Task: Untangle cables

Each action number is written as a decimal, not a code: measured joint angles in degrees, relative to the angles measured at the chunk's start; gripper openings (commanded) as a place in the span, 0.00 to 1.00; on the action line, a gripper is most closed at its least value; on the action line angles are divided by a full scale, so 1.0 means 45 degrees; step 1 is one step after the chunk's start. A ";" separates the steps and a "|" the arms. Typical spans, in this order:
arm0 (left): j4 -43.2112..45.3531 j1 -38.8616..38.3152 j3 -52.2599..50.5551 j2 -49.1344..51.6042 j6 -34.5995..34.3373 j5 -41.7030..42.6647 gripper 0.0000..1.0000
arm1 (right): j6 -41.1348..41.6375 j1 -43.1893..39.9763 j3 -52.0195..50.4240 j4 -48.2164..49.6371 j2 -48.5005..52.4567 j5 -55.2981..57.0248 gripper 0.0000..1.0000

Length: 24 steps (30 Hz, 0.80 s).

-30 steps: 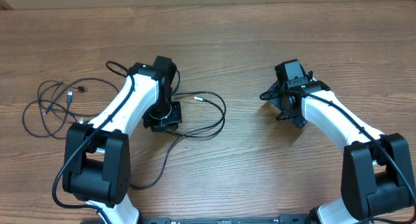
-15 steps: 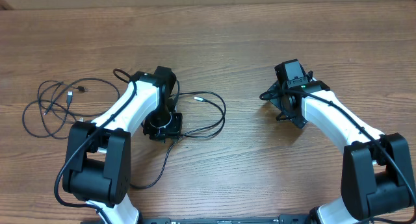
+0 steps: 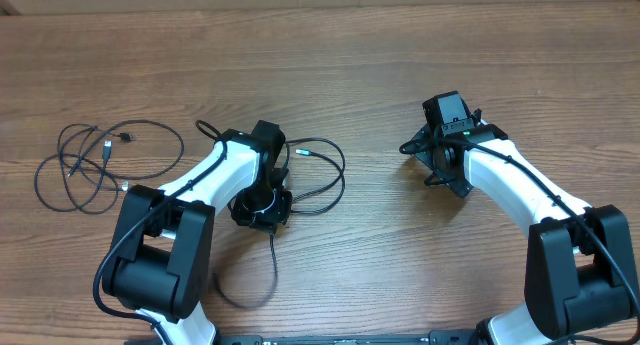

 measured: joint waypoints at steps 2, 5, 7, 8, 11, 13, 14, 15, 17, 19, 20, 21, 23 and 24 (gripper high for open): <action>-0.0160 0.0005 0.0039 0.0000 -0.0005 -0.0165 0.04 | -0.0010 0.0000 0.0000 -0.0005 0.0000 -0.0005 1.00; -0.0724 0.0005 0.0369 0.0000 -0.0005 -0.0491 0.04 | -0.0005 0.0000 0.0000 -0.0005 0.0000 0.0000 1.00; -0.1044 0.0005 0.0894 0.0000 -0.0005 -0.0675 0.04 | -0.0010 0.0000 0.0000 0.0000 0.0000 -0.0005 1.00; -0.1166 0.0005 0.1263 0.0000 -0.0010 -0.0763 0.04 | -0.0010 0.0000 0.0000 0.0000 0.0000 0.0000 1.00; -0.1506 0.0000 0.2506 -0.0005 -0.0005 -0.1083 0.04 | 0.0000 0.0000 0.0000 0.0000 0.0000 -0.0005 1.00; -0.1569 0.0005 0.3123 -0.0005 -0.0005 -0.1365 0.04 | 0.0000 0.0000 0.0000 0.0000 0.0000 -0.0005 1.00; -0.1579 0.0005 0.3419 -0.0005 -0.0005 -0.1515 0.04 | -0.0005 0.0000 0.0000 0.0000 0.0000 0.0000 1.00; -0.1579 0.0005 0.3599 -0.0005 -0.0005 -0.1651 0.04 | -0.0005 0.0000 0.0000 0.0000 0.0000 0.0000 1.00; -0.1569 0.0005 0.3963 -0.0005 -0.0005 -0.2035 0.04 | -0.0010 0.0000 0.0000 0.0000 0.0000 0.0000 1.00; -0.1481 0.0005 0.4138 -0.0005 -0.0005 -0.2409 0.04 | 0.0000 0.0000 0.0000 0.0005 0.0000 0.0000 1.00; -0.1423 0.0000 0.4197 -0.0005 -0.0005 -0.2594 0.04 | -0.0010 0.0000 0.0000 0.0005 0.0000 0.0000 1.00; -0.1311 0.0005 0.4226 -0.0005 0.0000 -0.2744 0.04 | -0.0010 -0.0005 0.0000 0.0000 0.0000 0.0000 1.00; -0.1069 0.0005 0.4250 -0.0005 0.0000 -0.2939 0.04 | -0.0005 0.0000 0.0000 -0.0005 0.0000 -0.0005 1.00; -0.0962 0.0000 0.4255 -0.0005 0.0005 -0.3016 0.04 | -0.0005 0.0000 0.0000 0.0000 0.0000 -0.0005 1.00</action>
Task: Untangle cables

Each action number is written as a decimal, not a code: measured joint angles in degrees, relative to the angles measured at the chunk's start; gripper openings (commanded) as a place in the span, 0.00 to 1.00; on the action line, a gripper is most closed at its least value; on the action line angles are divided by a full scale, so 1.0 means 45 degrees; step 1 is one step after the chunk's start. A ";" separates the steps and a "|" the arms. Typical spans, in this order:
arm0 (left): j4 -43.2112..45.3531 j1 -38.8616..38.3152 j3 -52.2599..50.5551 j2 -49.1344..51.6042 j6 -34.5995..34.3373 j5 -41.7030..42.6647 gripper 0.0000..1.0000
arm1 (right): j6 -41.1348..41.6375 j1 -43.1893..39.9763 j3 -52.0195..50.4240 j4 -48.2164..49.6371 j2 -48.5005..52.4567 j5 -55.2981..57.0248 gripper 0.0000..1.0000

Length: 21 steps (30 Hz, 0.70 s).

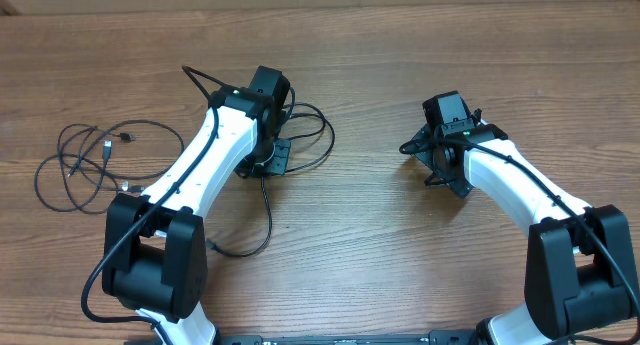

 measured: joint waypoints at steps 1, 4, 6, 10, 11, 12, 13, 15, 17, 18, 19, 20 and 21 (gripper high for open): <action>0.0092 0.0000 0.0000 0.0000 -0.0005 -0.0058 0.04 | -0.0005 0.0000 0.0000 -0.0005 0.0000 0.0000 1.00; 0.0461 0.0000 0.0000 0.0000 0.0049 -0.0160 0.04 | 0.0005 0.0000 0.0000 0.0000 0.0000 0.0005 1.00; 0.0811 -0.0083 0.0005 0.0000 0.0199 -0.0194 0.06 | 0.0000 0.0000 0.0000 0.0005 0.0000 0.0005 1.00; 0.1540 -0.0321 0.0015 0.0000 0.1141 -0.0243 0.07 | 0.0000 0.0000 0.0000 0.0000 0.0000 0.0005 1.00; 0.1622 -0.0398 0.0015 0.0000 0.1443 -0.0243 0.06 | 0.0000 0.0000 0.0000 0.0000 0.0000 0.0005 1.00; 0.1651 -0.0476 0.0015 0.0000 0.1768 -0.0238 0.06 | 0.0005 0.0000 0.0000 -0.0005 0.0000 0.0005 1.00; 0.1656 -0.0573 0.0015 0.0000 0.2108 -0.0223 0.04 | 0.0000 0.0000 0.0000 0.0000 0.0000 0.0005 1.00; 0.1656 -0.0767 0.0015 0.0000 0.2715 -0.0083 0.04 | 0.0000 0.0000 0.0000 0.0000 0.0000 0.0005 1.00; 0.1632 -0.0981 0.0015 0.0000 0.3143 0.0102 0.04 | 0.0000 0.0000 0.0000 0.0000 0.0000 0.0000 1.00; 0.1603 -0.1093 0.0015 0.0000 0.3332 0.0204 0.04 | 0.0000 0.0000 0.0000 0.0000 0.0000 0.0000 1.00; 0.1559 -0.1224 0.0015 0.0000 0.3439 0.0287 0.04 | 0.0000 0.0000 0.0000 0.0000 0.0000 0.0005 1.00; 0.1481 -0.1365 0.0015 0.0000 0.3585 0.0379 0.04 | 0.0000 0.0000 0.0000 -0.0005 0.0000 0.0005 1.00; 0.1394 -0.1515 0.0015 0.0000 0.3672 0.0457 0.04 | 0.0000 -0.0005 0.0000 -0.0005 0.0000 0.0000 1.00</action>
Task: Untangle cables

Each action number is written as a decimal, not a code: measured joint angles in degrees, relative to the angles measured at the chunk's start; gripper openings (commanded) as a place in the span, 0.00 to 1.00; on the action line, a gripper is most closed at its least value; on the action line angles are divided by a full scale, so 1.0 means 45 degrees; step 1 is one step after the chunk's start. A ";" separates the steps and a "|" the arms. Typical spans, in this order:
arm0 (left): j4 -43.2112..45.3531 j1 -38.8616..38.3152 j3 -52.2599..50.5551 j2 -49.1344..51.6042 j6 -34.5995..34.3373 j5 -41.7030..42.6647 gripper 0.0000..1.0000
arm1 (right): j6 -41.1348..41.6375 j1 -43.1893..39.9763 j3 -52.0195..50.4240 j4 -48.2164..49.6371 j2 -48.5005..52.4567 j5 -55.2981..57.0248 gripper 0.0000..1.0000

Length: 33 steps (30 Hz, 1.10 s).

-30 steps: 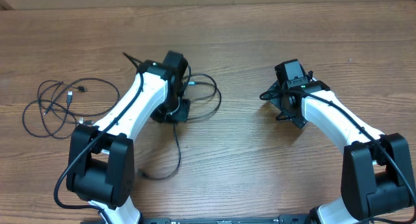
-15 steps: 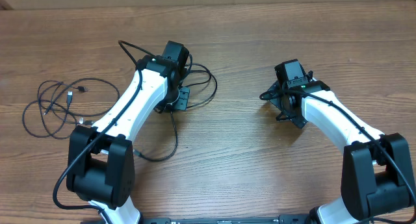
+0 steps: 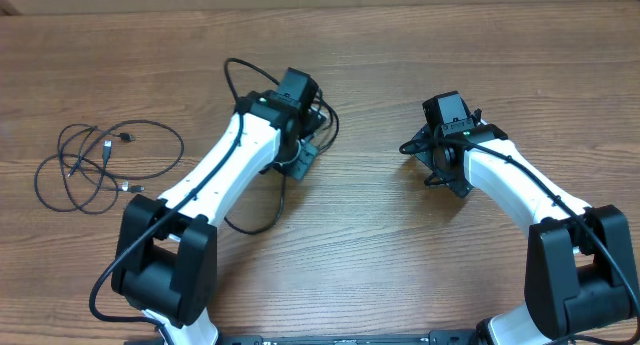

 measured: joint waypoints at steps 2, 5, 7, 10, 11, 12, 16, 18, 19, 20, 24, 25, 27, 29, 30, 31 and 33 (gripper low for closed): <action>-0.0155 -0.0311 0.0000 0.0000 0.0097 0.0117 0.04 | 0.0000 0.0000 0.0000 0.0005 0.0000 0.0000 1.00; -0.0457 -0.0627 0.0000 0.0000 0.0243 0.0189 0.05 | -0.0005 0.0005 0.0000 0.0010 0.0000 0.0000 1.00; -0.0695 -0.0826 0.0000 0.0000 0.0311 0.0228 0.04 | -0.0005 0.0005 0.0000 0.0010 0.0000 0.0005 1.00; -0.1049 -0.1146 0.0000 0.0000 0.0325 0.0272 0.04 | 0.0005 0.0000 0.0000 0.0000 0.0000 0.0005 1.00; -0.1185 -0.1297 0.0000 0.0000 0.0325 0.0282 0.04 | 0.0000 0.0005 0.0000 0.0000 0.0000 0.0000 1.00; -0.1379 -0.1452 0.0000 0.0000 0.0325 0.0311 0.04 | 0.0000 0.0005 0.0000 0.0000 0.0000 0.0005 1.00; -0.2059 -0.2200 0.0000 0.0000 0.0325 0.0311 0.12 | -0.0005 0.0005 0.0000 0.0000 0.0000 0.0005 1.00; -0.2327 -0.2511 0.0000 0.0000 0.0301 0.0233 0.27 | 0.0000 0.0000 0.0000 0.0005 0.0000 0.0005 1.00; -0.2463 -0.2608 0.0000 0.0000 0.0267 0.0155 0.32 | -0.0005 0.0005 0.0000 0.0005 0.0000 0.0005 1.00; -0.2506 -0.2628 0.0000 0.0000 0.0262 0.0039 0.32 | 0.0000 0.0005 0.0000 0.0005 0.0000 0.0000 1.00; -0.2492 -0.2545 0.0000 0.0000 -0.0408 -0.0704 0.41 | 0.0000 0.0000 0.0000 0.0000 0.0000 0.0000 1.00; -0.2497 -0.2526 0.0000 0.0000 -0.0612 -0.0913 0.46 | 0.0005 0.0005 0.0000 0.0010 0.0000 0.0005 1.00; -0.2501 -0.2424 0.0005 0.0000 -0.1277 -0.1360 0.53 | -0.0005 0.0005 0.0000 0.0005 0.0000 0.0000 1.00; -0.2579 -0.2293 0.0029 0.0000 -0.1875 -0.1627 0.56 | 0.0000 0.0005 0.0000 0.0005 0.0000 0.0000 1.00; -0.2676 -0.2186 0.0053 0.0000 -0.2331 -0.1749 0.58 | 0.0000 0.0005 0.0000 0.0010 0.0000 0.0005 1.00; -0.2817 -0.2035 0.0087 0.0000 -0.2817 -0.1841 0.59 | 0.0000 0.0005 0.0000 0.0000 0.0000 0.0000 1.00; -0.3152 -0.1627 0.0112 0.0000 -0.3949 -0.1938 0.68 | -0.0005 0.0005 0.0000 0.0005 0.0000 0.0000 1.00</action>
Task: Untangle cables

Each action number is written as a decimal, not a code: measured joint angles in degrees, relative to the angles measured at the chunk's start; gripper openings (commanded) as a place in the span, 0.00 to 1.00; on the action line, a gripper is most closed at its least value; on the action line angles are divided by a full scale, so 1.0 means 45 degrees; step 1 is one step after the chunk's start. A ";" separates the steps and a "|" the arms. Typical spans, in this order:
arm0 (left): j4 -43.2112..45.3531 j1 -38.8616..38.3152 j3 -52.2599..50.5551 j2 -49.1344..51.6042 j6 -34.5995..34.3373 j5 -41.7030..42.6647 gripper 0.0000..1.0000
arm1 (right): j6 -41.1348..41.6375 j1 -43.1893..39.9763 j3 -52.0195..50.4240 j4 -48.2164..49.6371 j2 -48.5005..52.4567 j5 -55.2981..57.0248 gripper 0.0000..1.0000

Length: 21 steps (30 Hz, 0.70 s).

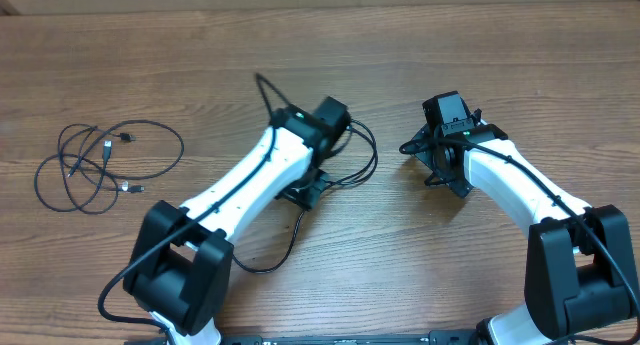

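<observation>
My left gripper (305, 192) sits mid-table and is shut on a thin black cable (358, 155); the cable loops out to the right of the wrist and trails down toward the near edge (275, 263). A second black cable (100, 165) lies coiled by itself at the far left of the table, its plugs showing inside the loops. My right gripper (420, 157) hovers at centre right, a short way right of the held cable's loop; whether its fingers are open or shut cannot be read from above.
The brown wooden table (400, 45) carries only the two cables and the two arms. Both arm bases stand at the near edge.
My left gripper has moved right and slightly nearer with the cable, whose loops now spread right of the wrist. The coiled cable at far left and my right arm have not moved.
My left gripper was down on a cable at left centre, close to the coiled one. It then held that cable farther back, then farther right. Now it is mid-table, well separated from the coil at the far left. My right arm stayed still throughout.
</observation>
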 measured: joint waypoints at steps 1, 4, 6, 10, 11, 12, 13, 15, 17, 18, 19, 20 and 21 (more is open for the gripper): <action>-0.0180 0.0238 0.0005 0.0000 -0.0622 -0.0010 0.79 | 0.0005 -0.0005 0.0000 0.0000 0.0000 0.0005 1.00; -0.0879 0.1229 0.0015 0.0000 -0.3016 -0.0126 0.87 | 0.0005 0.0000 0.0000 0.0005 0.0000 0.0005 1.00; -0.1297 0.1904 0.0010 0.0000 -0.4580 -0.0209 0.86 | 0.0005 -0.0005 0.0000 0.0000 0.0000 0.0005 1.00; -0.1229 0.3347 -0.0413 -0.0010 -0.6790 -0.0131 0.78 | 0.0005 0.0000 0.0000 0.0005 0.0000 0.0000 1.00; -0.1195 0.3546 -0.0583 -0.0010 -0.7043 -0.0058 0.78 | 0.0010 0.0000 0.0000 0.0000 0.0000 0.0005 1.00; -0.1146 0.3759 -0.0835 -0.0010 -0.7213 0.0019 0.78 | 0.0000 -0.0005 0.0000 0.0000 0.0000 0.0000 1.00; -0.1064 0.3944 -0.1098 -0.0010 -0.7368 0.0083 0.77 | 0.0005 0.0000 0.0000 0.0005 0.0000 0.0005 1.00; -0.0758 0.4328 -0.1768 -0.0010 -0.7606 0.0248 0.76 | 0.0005 0.0000 0.0000 0.0005 0.0000 0.0005 1.00; -0.0393 0.4605 -0.2356 -0.0010 -0.7757 0.0418 0.73 | 0.0000 0.0000 0.0000 0.0000 0.0000 0.0005 1.00; -0.0214 0.4716 -0.2637 -0.0010 -0.7800 0.0525 0.73 | 0.0005 0.0000 0.0000 0.0005 0.0000 0.0005 1.00; -0.0063 0.4804 -0.2885 -0.0010 -0.7815 0.0617 0.73 | 0.0005 0.0000 0.0000 0.0000 0.0000 0.0000 1.00; 0.0053 0.4877 -0.3123 -0.0010 -0.7820 0.0733 0.73 | 0.0005 0.0000 0.0000 0.0005 0.0000 0.0000 1.00; 0.0155 0.4930 -0.3342 -0.0010 -0.7844 0.0874 0.73 | 0.0005 0.0000 0.0000 0.0005 0.0000 0.0000 1.00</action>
